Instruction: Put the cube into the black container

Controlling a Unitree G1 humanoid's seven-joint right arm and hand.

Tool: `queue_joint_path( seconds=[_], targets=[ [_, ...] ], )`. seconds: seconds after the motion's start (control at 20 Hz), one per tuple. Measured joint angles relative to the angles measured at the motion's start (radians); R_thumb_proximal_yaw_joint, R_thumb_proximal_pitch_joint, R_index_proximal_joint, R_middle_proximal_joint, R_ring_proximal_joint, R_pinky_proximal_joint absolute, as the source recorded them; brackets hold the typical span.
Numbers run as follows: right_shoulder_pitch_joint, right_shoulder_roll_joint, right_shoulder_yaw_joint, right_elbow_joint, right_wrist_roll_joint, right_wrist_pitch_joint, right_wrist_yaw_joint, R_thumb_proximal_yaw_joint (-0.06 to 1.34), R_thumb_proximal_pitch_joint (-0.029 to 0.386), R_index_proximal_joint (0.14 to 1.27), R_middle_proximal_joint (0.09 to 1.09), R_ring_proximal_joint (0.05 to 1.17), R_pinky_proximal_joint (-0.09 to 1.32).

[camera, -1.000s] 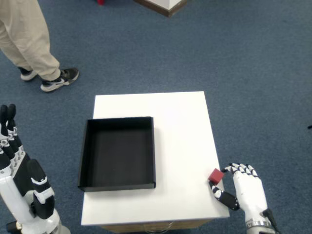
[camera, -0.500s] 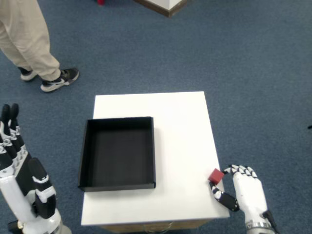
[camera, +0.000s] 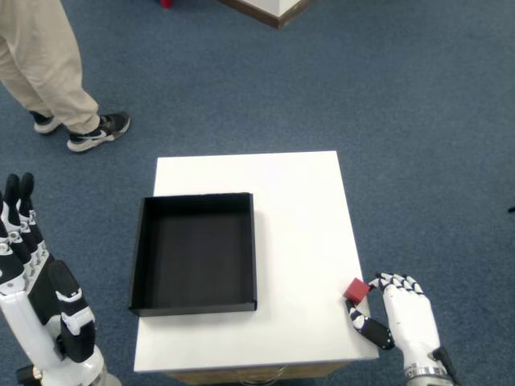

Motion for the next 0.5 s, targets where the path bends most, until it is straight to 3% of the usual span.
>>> queue_joint_path(
  seconds=[0.5],
  targets=[
    [0.003, 0.002, 0.001, 0.000, -0.014, 0.000, -0.001, 0.77, 0.042, 0.64, 0.32, 0.28, 0.21]
  ],
)
